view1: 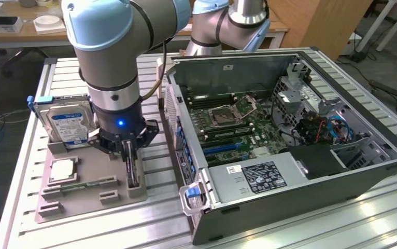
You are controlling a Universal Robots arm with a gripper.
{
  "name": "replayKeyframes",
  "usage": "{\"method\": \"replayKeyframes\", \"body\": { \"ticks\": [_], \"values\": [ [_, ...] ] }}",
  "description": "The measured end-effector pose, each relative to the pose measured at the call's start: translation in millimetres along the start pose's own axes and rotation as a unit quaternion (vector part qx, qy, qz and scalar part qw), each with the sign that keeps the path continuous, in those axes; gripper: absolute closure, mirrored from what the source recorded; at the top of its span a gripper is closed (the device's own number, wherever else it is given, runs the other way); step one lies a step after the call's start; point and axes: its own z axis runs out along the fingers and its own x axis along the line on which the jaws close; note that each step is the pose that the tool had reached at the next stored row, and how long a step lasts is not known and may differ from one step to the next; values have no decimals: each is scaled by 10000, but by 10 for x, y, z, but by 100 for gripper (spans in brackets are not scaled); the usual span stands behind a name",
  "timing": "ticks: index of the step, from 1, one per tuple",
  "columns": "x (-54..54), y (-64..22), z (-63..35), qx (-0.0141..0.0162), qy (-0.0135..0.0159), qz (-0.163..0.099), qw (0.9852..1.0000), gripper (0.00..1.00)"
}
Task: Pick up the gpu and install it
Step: 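Pick up the gpu and move the gpu toward the slot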
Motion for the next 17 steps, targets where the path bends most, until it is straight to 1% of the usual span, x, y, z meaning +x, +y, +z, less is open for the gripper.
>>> {"method": "replayKeyframes", "body": {
  "ticks": [5,7,8,17],
  "values": [
    [0,0,0,0,0,12,10000,69],
    [0,0,0,1,-1,12,10000,71],
    [0,0,0,0,-1,12,10000,74],
    [0,0,0,0,0,12,10000,74]
  ]
}}
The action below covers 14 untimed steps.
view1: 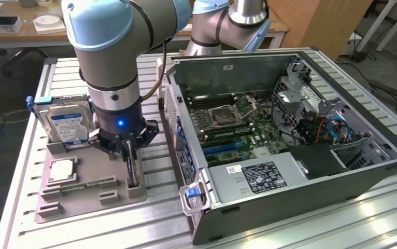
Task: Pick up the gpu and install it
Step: 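Pick up the gpu and move the gpu toward the slot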
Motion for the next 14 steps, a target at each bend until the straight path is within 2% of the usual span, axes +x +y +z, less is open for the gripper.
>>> {"method": "replayKeyframes", "body": {
  "ticks": [14],
  "values": [
    [0,0,1,-1,1,-25,10000,74]
  ]
}}
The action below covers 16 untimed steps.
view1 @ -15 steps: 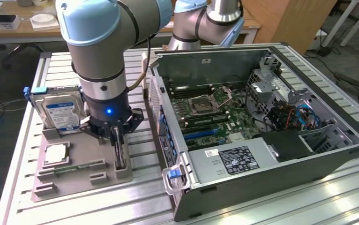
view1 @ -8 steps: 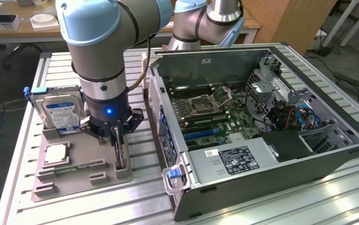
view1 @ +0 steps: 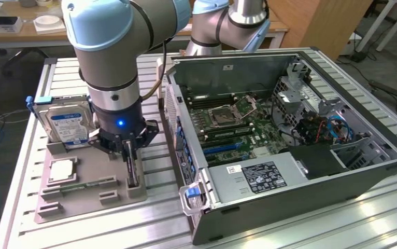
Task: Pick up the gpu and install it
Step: 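Pick up the gpu and move the gpu toward the slot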
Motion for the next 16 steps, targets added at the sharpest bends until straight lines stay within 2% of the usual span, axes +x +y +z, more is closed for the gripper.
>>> {"method": "replayKeyframes", "body": {
  "ticks": [16],
  "values": [
    [-1,1,-21,-3,-1,15,10000,74]
  ]
}}
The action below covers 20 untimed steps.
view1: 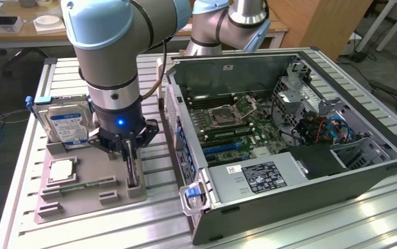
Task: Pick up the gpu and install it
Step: 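Pick up the gpu and move the gpu toward the slot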
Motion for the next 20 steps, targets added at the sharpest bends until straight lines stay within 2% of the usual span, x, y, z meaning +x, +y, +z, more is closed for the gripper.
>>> {"method": "replayKeyframes", "body": {
  "ticks": [10,20],
  "values": [
    [0,0,-8,1,-1,47,10000,74],
    [-1,3,-76,-5,-2,47,10000,74]
  ]
}}
